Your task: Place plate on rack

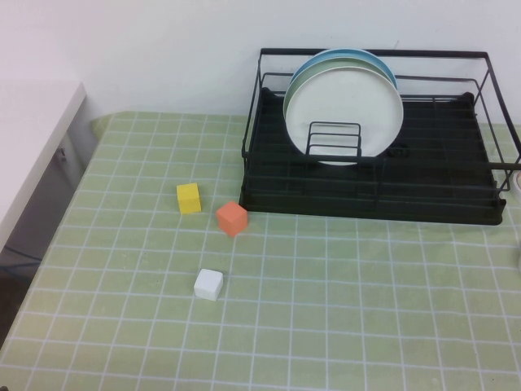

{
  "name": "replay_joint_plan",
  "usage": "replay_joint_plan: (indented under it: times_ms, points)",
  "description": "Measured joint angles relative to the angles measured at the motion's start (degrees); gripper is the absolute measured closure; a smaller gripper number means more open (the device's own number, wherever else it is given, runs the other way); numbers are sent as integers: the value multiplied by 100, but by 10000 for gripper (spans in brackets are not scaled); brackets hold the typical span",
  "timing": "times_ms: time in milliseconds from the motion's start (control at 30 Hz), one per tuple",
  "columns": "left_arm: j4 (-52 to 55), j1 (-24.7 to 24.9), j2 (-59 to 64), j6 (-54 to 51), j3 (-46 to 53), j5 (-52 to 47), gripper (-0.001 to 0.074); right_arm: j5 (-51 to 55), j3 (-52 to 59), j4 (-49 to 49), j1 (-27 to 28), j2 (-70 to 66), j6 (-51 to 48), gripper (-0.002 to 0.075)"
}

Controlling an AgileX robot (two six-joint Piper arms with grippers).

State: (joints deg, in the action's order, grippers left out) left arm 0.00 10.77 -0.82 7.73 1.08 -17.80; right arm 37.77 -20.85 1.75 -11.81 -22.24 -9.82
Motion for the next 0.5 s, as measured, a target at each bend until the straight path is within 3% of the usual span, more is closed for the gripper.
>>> replay_joint_plan:
  times_ms: [500]
  points:
    - [0, 20, 0, 0, 0, 0, 736, 0, 0, 0, 0, 0, 0, 726]
